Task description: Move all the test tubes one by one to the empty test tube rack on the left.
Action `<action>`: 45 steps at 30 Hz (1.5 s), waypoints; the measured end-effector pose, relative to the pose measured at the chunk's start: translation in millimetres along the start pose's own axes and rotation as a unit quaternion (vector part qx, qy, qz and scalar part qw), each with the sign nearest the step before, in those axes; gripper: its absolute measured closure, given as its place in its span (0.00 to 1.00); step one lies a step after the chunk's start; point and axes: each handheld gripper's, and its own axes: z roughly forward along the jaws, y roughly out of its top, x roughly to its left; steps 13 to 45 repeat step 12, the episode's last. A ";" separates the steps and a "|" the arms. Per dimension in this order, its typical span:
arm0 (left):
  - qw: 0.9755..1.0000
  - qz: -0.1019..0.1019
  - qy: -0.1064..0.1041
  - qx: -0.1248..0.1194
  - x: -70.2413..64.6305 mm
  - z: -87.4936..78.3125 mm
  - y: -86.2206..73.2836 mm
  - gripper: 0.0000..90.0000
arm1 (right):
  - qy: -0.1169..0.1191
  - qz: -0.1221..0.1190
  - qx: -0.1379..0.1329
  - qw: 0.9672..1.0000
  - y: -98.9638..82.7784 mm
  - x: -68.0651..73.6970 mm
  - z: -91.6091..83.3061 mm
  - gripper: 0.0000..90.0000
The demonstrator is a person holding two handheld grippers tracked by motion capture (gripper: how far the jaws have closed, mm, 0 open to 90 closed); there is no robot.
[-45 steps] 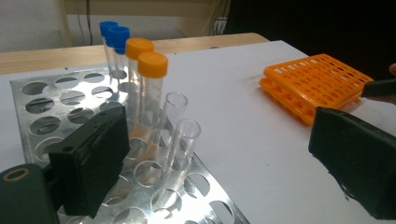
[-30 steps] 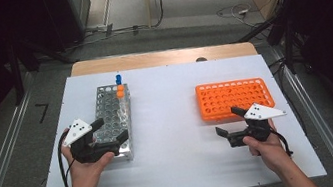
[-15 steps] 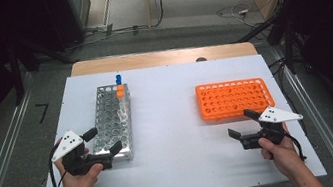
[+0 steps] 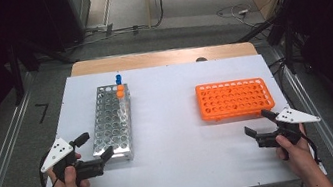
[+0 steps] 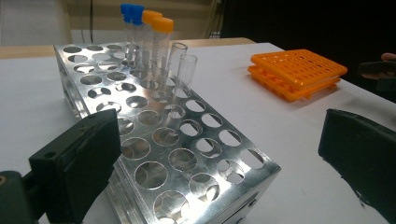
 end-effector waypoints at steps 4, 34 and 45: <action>1.000 -0.001 -0.001 0.003 1.7 1.6 -1.9 0.00 | -0.005 0.000 0.000 1.000 -1.5 -6.5 0.4 0.04; 1.000 0.002 0.000 0.007 4.9 3.8 -3.7 0.00 | -0.007 0.002 0.005 1.000 -3.2 -9.3 2.5 0.04; 1.000 0.002 0.000 0.007 4.9 3.8 -3.7 0.00 | -0.007 0.002 0.005 1.000 -3.2 -9.3 2.5 0.04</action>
